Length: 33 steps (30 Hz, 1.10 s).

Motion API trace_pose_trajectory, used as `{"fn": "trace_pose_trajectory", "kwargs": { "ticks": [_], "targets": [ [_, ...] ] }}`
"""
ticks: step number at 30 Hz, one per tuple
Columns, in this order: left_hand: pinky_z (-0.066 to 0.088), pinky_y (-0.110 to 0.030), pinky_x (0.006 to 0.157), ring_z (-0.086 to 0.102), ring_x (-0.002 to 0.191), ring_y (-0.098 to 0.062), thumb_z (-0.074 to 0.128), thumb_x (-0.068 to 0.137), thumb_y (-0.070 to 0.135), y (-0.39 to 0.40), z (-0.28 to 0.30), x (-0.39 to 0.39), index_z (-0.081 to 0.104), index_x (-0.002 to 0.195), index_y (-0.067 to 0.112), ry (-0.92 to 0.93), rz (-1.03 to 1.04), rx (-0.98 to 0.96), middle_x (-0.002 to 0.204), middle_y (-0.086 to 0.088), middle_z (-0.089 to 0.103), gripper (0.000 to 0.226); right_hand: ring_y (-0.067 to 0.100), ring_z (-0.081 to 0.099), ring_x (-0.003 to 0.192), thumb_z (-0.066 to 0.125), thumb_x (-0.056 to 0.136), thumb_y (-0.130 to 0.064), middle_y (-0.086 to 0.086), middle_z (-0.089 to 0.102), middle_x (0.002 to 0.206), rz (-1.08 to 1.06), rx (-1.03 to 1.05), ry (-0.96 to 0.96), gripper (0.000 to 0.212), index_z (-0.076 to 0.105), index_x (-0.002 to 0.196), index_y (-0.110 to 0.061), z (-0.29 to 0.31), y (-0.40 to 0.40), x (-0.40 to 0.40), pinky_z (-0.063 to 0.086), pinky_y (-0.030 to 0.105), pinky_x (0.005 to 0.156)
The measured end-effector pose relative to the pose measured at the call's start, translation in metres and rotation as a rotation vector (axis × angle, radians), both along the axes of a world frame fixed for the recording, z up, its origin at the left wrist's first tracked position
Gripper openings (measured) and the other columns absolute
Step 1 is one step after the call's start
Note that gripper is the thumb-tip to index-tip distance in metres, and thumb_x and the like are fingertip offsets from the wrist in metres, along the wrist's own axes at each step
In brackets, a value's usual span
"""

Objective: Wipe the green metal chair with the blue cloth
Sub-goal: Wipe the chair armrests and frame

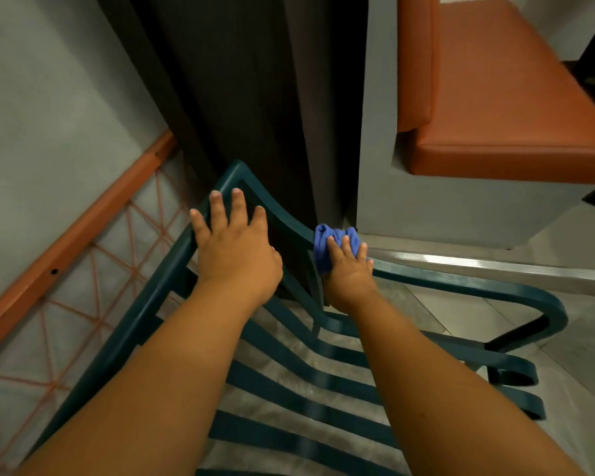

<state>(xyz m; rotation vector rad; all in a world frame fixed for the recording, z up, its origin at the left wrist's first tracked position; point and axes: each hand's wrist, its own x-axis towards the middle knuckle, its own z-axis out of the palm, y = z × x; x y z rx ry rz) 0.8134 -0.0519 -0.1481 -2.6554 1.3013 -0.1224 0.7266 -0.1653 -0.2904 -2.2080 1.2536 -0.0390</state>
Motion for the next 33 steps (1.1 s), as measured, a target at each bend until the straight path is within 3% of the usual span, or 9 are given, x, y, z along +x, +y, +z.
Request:
{"fn": "trace_pose_trajectory", "kwargs": {
  "ticks": [7,10,12,15,20,23,27,31,33],
  "targets": [
    [0.002,-0.042,0.119,-0.005,0.147,-0.023,0.042,0.095,0.031,0.011,0.012,0.012,0.008,0.151,0.010,0.127,0.010,-0.181,0.160,-0.009,0.001,0.069,0.030,-0.013,0.145,0.041,0.098,-0.011,-0.002,-0.011,0.160,0.134,0.163,-0.315,0.069,0.002,0.152,-0.027,0.050,0.007,0.054,0.005,0.045,0.119],
    [0.005,-0.040,0.120,0.000,0.147,-0.021,0.043,0.096,0.029,0.022,0.020,0.015,0.009,0.151,0.011,0.221,0.041,-0.283,0.160,-0.007,0.004,0.067,0.029,0.002,0.147,0.039,0.099,-0.013,0.002,0.001,0.161,0.152,0.198,-0.464,0.064,0.007,0.152,-0.029,0.075,0.009,0.072,0.014,0.040,0.117],
    [0.018,-0.042,0.117,0.014,0.145,-0.023,0.043,0.095,0.030,0.035,0.030,0.015,0.016,0.150,0.013,0.271,0.114,-0.332,0.158,-0.007,0.014,0.064,0.029,0.016,0.145,0.041,0.099,-0.014,0.005,0.014,0.160,0.151,0.179,-0.577,0.060,0.015,0.151,-0.027,0.093,0.010,0.083,0.019,0.036,0.116],
    [0.044,-0.042,0.091,0.049,0.115,-0.030,0.044,0.093,0.032,0.066,0.044,0.015,0.044,0.133,0.013,0.297,0.244,-0.383,0.131,-0.010,0.049,0.045,0.022,0.019,0.145,0.043,0.097,-0.008,0.001,0.021,0.158,0.160,0.165,-0.757,0.052,0.033,0.147,-0.023,0.114,0.015,0.094,0.017,0.025,0.113],
    [0.039,-0.031,0.072,0.050,0.084,-0.017,0.042,0.096,0.027,0.109,0.060,0.011,0.053,0.123,0.017,0.398,0.337,-0.454,0.108,-0.001,0.059,0.030,0.024,0.017,0.145,0.043,0.094,-0.002,0.000,0.045,0.146,0.310,-0.094,-0.686,0.039,0.059,0.125,-0.017,0.127,0.036,0.100,0.018,0.023,0.111],
    [0.036,-0.027,0.083,0.052,0.106,-0.018,0.043,0.097,0.024,0.125,0.065,0.013,0.046,0.136,0.023,0.424,0.293,-0.524,0.131,-0.001,0.052,0.039,0.032,0.030,0.139,0.050,0.082,0.008,0.012,0.063,0.124,0.415,-0.163,-0.673,0.036,0.068,0.109,-0.007,0.134,0.070,0.096,0.019,0.023,0.109],
    [0.030,-0.019,0.093,0.045,0.123,-0.012,0.046,0.097,0.018,0.148,0.071,0.018,0.046,0.138,0.025,0.496,0.170,-0.572,0.139,0.002,0.047,0.041,0.032,0.054,0.113,0.050,0.077,-0.009,0.009,0.068,0.108,0.712,-0.255,-0.579,0.030,0.070,0.100,-0.010,0.141,0.125,0.081,0.037,0.041,0.102],
    [0.031,-0.020,0.097,0.045,0.123,-0.010,0.047,0.097,0.015,0.174,0.072,0.018,0.049,0.136,0.023,0.572,0.138,-0.590,0.138,0.003,0.048,0.040,0.026,0.047,0.122,0.055,0.080,-0.001,0.007,0.062,0.124,0.685,-0.201,-0.475,0.035,0.069,0.109,-0.015,0.151,0.137,0.076,0.029,0.021,0.102],
    [0.031,-0.019,0.097,0.044,0.122,-0.007,0.047,0.097,0.014,0.187,0.073,0.016,0.049,0.136,0.023,0.620,0.157,-0.616,0.137,0.004,0.048,0.040,0.027,0.048,0.119,0.058,0.080,-0.001,0.009,0.065,0.118,0.658,-0.260,-0.459,0.029,0.070,0.105,-0.009,0.157,0.148,0.076,0.028,0.022,0.096]
  ]
}}
